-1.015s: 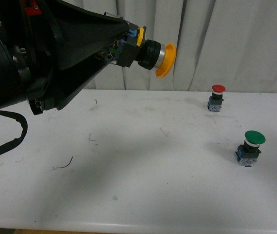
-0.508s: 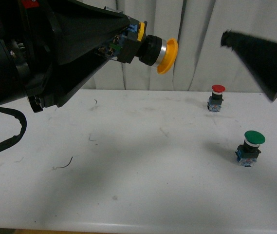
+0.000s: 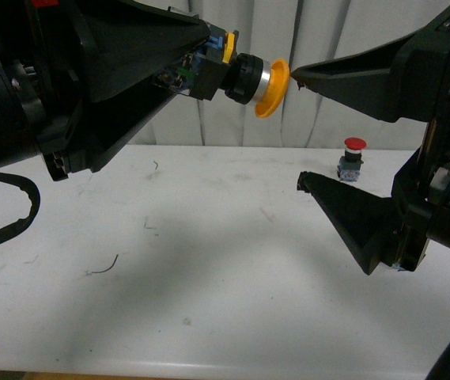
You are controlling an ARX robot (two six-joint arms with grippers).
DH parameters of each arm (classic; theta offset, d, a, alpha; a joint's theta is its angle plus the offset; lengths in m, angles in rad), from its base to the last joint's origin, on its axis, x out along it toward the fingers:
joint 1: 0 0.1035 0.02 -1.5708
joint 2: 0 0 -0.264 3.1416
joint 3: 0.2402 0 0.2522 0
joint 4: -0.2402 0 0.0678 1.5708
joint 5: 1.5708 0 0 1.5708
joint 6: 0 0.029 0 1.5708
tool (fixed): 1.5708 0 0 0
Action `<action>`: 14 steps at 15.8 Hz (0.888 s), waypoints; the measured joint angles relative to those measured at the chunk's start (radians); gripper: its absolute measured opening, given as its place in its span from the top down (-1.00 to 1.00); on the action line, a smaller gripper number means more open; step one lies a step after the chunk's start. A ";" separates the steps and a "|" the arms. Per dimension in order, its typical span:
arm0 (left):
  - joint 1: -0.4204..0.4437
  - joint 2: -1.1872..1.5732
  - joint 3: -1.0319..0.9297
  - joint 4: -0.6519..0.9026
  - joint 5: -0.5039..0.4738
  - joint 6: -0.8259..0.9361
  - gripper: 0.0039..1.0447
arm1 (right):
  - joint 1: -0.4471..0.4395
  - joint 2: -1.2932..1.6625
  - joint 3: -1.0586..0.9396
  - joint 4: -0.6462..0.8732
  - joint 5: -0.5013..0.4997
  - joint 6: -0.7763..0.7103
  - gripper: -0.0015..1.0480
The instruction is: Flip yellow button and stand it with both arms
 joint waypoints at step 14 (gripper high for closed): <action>0.000 0.003 -0.003 -0.008 0.014 0.000 0.32 | 0.083 0.055 0.142 0.004 -0.034 0.182 -0.87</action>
